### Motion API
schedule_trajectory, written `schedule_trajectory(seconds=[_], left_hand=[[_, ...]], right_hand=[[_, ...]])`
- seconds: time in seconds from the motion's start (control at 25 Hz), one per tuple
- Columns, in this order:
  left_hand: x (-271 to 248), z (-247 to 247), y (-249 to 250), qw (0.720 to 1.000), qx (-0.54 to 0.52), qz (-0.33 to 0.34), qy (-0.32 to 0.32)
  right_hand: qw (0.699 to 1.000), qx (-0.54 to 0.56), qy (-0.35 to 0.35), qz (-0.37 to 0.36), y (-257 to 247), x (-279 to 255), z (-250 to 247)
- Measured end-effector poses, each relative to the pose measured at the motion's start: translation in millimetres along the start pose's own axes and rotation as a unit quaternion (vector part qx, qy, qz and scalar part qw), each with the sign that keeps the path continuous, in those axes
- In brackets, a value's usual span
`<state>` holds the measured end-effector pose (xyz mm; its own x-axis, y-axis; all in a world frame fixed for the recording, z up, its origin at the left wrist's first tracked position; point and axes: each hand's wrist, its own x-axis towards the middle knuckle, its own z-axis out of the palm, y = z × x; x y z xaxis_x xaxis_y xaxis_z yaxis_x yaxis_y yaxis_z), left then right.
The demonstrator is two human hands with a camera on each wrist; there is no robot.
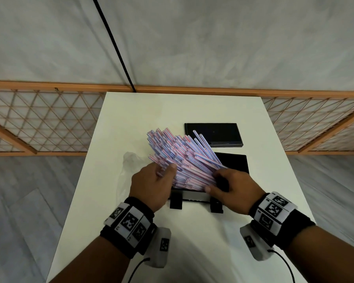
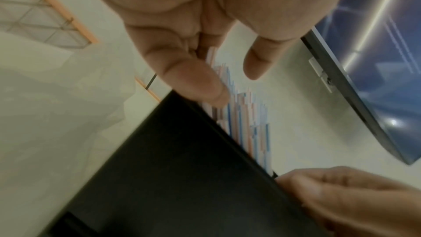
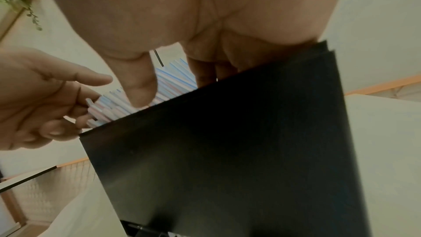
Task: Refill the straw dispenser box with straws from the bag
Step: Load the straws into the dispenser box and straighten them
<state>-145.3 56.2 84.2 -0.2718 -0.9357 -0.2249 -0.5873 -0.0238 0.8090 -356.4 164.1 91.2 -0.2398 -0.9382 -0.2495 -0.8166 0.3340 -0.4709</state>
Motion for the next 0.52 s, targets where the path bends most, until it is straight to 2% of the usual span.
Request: schedule_trajectory(seconds=[0.08, 0.2, 0.32, 0.44, 0.52], left_hand=[[2, -2, 1, 1.000, 0.017, 0.016, -0.018], [2, 1, 2, 0.996, 0.056, 0.065, -0.037], [-2, 5, 4, 0.990, 0.064, 0.119, -0.025], [-6, 5, 6, 0.990, 0.064, 0.125, -0.032], [-8, 2, 11, 0.993, 0.048, 0.104, -0.024]], right_hand=[[1.000, 0.016, -0.007, -0.021, 0, -3, 4], [0.997, 0.028, -0.056, -0.040, -4, -4, 6], [0.996, 0.028, -0.072, -0.038, -7, 1, 10], [0.992, -0.014, -0.123, -0.024, -13, 11, 14], [0.989, -0.022, -0.142, -0.030, -21, 16, 16]])
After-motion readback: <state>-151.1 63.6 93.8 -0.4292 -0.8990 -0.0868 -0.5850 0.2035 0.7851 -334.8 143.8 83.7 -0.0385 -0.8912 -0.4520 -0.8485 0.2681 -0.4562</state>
